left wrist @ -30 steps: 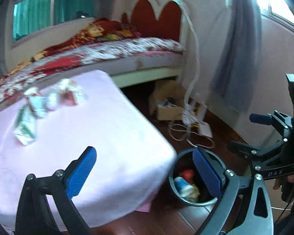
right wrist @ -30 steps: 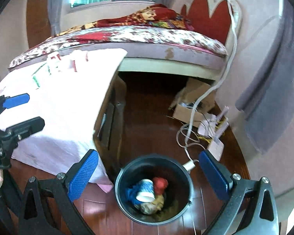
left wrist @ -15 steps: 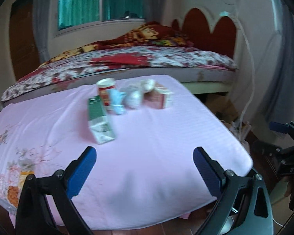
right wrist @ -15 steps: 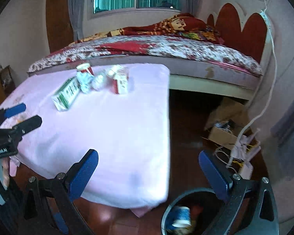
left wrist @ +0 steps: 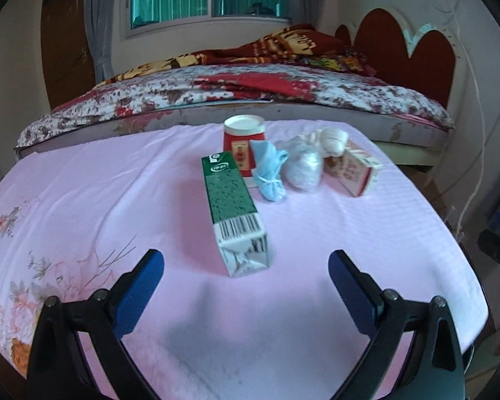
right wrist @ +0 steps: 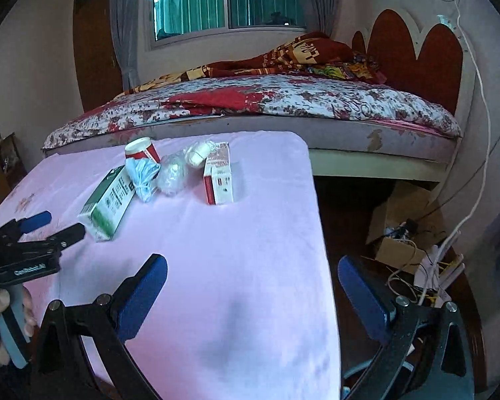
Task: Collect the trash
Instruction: 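Grasp the green milk carton with the left tool while the right tool grasps the clear plastic bag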
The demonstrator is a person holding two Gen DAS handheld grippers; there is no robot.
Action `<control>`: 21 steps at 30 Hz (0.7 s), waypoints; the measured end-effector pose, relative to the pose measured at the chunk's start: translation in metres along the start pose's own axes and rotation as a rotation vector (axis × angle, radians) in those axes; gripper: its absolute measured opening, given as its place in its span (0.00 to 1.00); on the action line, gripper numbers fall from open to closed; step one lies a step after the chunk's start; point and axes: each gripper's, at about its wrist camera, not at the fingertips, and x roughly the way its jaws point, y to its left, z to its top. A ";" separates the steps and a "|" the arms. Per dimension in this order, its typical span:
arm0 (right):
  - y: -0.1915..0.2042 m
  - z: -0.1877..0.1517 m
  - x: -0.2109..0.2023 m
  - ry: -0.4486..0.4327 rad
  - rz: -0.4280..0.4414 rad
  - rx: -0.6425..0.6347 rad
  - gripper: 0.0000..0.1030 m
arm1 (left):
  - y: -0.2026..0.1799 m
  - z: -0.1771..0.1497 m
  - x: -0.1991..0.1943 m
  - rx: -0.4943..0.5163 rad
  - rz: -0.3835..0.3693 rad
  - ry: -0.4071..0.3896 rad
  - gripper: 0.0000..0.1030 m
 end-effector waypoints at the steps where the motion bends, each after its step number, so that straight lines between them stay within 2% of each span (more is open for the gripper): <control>1: 0.002 0.003 0.006 0.007 -0.001 -0.005 1.00 | 0.001 0.001 0.005 -0.009 -0.006 0.008 0.97; 4: 0.008 0.012 0.021 0.020 -0.031 -0.039 1.00 | 0.004 0.006 0.020 -0.025 -0.011 0.027 0.96; 8: 0.016 0.026 0.043 0.021 -0.028 -0.047 1.00 | 0.006 0.015 0.037 -0.025 -0.004 0.031 0.96; 14: 0.026 0.035 0.074 0.039 0.000 -0.055 1.00 | 0.017 0.020 0.063 -0.053 -0.038 0.090 0.80; 17: 0.033 0.040 0.087 0.044 0.006 -0.066 0.98 | 0.021 0.025 0.071 -0.065 -0.079 0.116 0.59; 18: 0.036 0.042 0.091 0.047 0.015 -0.068 0.96 | 0.023 0.025 0.074 -0.068 -0.092 0.129 0.47; 19: 0.040 0.044 0.095 0.051 0.027 -0.069 0.91 | 0.028 0.026 0.073 -0.081 -0.105 0.125 0.40; 21: 0.048 0.047 0.103 0.060 0.050 -0.070 0.84 | 0.038 0.027 0.070 -0.112 -0.126 0.121 0.39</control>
